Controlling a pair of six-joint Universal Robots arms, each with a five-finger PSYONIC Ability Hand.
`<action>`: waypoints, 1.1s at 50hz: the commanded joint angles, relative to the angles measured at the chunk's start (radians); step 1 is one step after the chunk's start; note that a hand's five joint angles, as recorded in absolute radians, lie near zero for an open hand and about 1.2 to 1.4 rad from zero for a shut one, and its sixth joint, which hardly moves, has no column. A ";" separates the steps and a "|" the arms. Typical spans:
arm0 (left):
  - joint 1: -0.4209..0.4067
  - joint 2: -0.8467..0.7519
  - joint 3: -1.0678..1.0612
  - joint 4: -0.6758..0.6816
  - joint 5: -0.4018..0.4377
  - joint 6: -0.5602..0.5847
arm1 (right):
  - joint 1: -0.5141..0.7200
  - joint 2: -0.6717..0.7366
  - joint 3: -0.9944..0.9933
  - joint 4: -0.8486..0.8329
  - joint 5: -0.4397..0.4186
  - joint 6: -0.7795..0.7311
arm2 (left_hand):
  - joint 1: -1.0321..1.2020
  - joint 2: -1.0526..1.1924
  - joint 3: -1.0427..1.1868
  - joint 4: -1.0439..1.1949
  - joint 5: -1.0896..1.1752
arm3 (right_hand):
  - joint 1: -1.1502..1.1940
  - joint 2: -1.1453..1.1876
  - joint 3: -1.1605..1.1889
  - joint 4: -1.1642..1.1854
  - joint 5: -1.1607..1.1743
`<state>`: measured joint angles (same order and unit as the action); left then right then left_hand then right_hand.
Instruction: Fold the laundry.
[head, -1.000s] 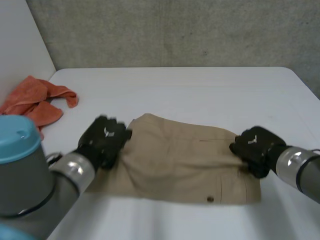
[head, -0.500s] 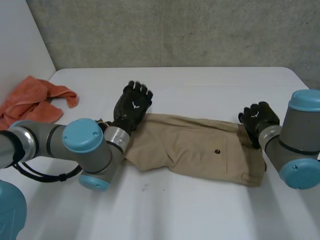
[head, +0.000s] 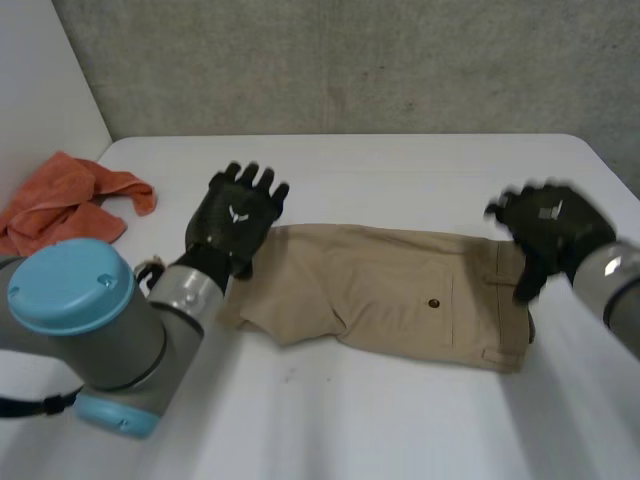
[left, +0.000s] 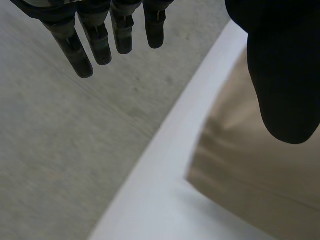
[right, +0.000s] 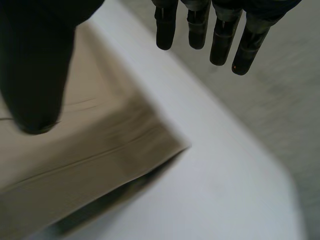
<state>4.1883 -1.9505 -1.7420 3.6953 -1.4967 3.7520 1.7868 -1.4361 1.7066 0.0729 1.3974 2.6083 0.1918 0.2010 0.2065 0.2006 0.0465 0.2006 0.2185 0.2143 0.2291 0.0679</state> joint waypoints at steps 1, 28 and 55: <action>-0.004 0.031 -0.057 -0.052 -0.004 -0.123 | -0.038 -0.003 0.215 -0.102 -0.087 0.081 | -0.008 -0.017 -0.022 -0.016 -0.037 | 0.022 0.004 0.009 -0.006 -0.020; -0.004 0.036 -0.070 -0.061 -0.005 -0.147 | -0.199 0.062 0.226 -0.272 -0.104 0.052 | -0.008 -0.017 -0.022 -0.016 -0.037 | 1.196 1.178 1.182 1.167 1.154; 0.015 0.140 -0.087 -0.083 -0.036 -0.147 | 0.320 0.175 -0.234 0.033 -0.103 -0.384 | -0.013 -0.023 -0.028 -0.022 -0.043 | 1.196 1.178 1.182 1.167 1.154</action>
<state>4.2045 -1.8372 -1.8383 3.6095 -1.5055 3.6046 1.8222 -1.3832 1.5508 0.1063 1.3119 2.2269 0.1918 0.2010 0.2065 0.2006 0.0465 0.9680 1.1719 1.1770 1.1886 0.9875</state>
